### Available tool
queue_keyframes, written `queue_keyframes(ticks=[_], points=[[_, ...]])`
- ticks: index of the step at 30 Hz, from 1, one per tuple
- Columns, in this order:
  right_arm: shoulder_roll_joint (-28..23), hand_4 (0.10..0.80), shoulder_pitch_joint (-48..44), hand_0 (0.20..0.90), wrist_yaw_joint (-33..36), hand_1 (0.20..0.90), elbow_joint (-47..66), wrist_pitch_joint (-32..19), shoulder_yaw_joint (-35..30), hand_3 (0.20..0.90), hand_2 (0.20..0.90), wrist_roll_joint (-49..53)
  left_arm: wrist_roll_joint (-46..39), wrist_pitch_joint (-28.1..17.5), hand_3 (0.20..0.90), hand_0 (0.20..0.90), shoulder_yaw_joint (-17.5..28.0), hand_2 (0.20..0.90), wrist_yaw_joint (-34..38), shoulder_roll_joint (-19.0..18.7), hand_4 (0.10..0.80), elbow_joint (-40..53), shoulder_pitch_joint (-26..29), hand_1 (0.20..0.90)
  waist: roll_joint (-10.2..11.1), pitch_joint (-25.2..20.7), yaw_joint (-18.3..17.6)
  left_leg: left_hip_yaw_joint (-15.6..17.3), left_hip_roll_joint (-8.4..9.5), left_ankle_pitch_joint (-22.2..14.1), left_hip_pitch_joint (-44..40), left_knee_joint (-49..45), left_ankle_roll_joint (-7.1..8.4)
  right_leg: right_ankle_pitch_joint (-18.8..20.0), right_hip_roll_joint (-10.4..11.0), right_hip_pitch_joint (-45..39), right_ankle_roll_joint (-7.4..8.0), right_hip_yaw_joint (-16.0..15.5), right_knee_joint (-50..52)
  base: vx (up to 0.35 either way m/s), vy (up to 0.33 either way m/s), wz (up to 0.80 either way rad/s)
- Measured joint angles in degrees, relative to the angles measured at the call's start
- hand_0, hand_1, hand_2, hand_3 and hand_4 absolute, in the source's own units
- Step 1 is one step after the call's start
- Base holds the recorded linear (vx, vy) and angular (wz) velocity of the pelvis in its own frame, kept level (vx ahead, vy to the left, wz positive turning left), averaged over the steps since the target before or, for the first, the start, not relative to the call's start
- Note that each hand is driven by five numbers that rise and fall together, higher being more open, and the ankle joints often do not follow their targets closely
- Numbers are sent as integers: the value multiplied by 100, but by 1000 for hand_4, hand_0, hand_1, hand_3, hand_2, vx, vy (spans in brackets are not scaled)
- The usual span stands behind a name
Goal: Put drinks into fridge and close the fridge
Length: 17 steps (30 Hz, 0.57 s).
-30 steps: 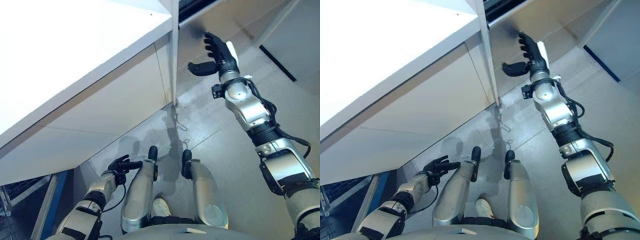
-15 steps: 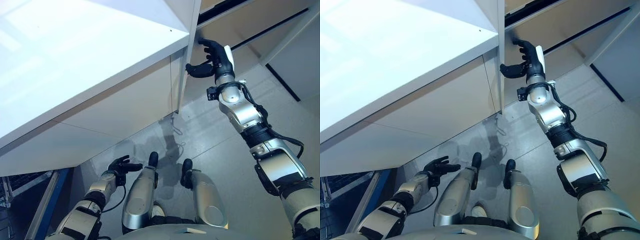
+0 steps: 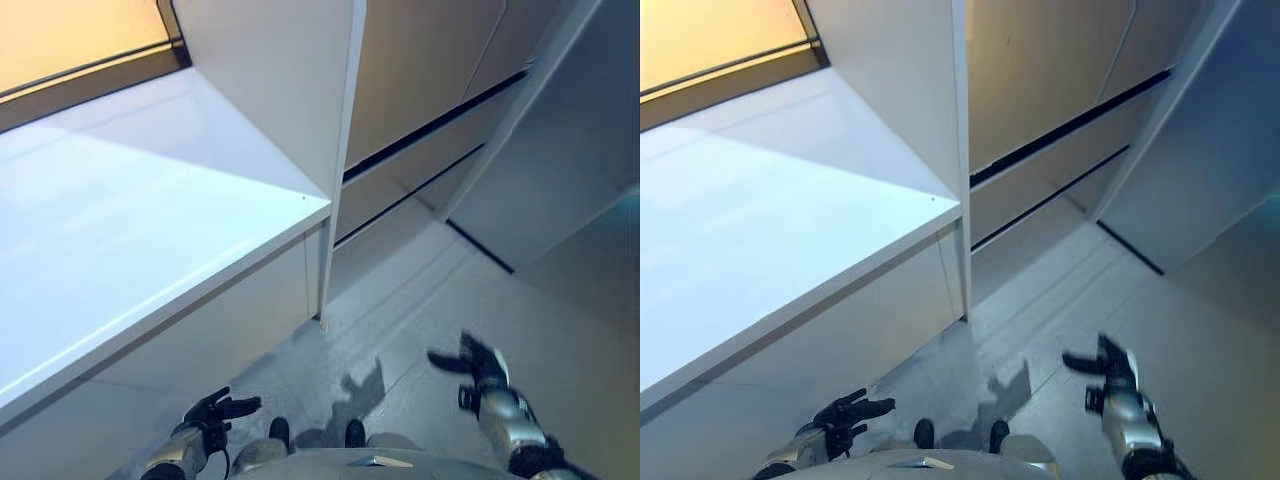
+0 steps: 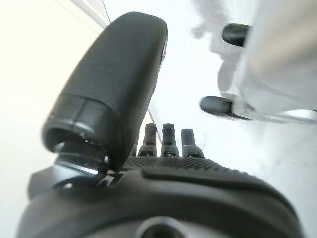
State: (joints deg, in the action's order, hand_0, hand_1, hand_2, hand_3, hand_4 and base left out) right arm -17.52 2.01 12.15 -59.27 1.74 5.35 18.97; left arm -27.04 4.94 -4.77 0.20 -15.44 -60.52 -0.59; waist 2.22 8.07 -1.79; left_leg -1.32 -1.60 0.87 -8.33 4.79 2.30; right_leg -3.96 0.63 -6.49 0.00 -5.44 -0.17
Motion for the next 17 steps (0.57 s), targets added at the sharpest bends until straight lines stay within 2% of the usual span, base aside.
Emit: queue_keyframes(ticks=[3,7,12,17], points=[[184,800,246,900,-478,900,-655,-34,26,900,900,-517,23,-291,900,900,-2,900,-121,29,800,-287,-17,900,-44,-115,-12,31,-10,2,-15,1,-2,58,-11,-40,-6,14,-90,-22,18,-4],[342,800,392,900,-1077,900,-1102,66,62,900,900,-614,134,-564,900,900,-9,900,-280,94,800,-639,-117,900,-160,-219,-39,72,-27,-2,-59,-2,-1,69,-33,-71,-19,42,-100,-8,9,-3],[294,800,391,900,-1236,900,-1267,114,44,900,900,-714,129,-762,900,900,-114,900,-430,173,800,-859,-330,900,-257,-355,-19,127,-24,-4,-2,-36,-4,91,-45,27,-27,97,-74,-33,12,-5],[300,800,386,900,-1262,900,-1265,186,1,900,900,-607,116,-772,900,900,-129,900,-454,237,800,-859,-404,900,-241,-340,-12,181,-27,-3,2,-38,-4,111,-52,55,-35,162,-75,-4,21,-6]])
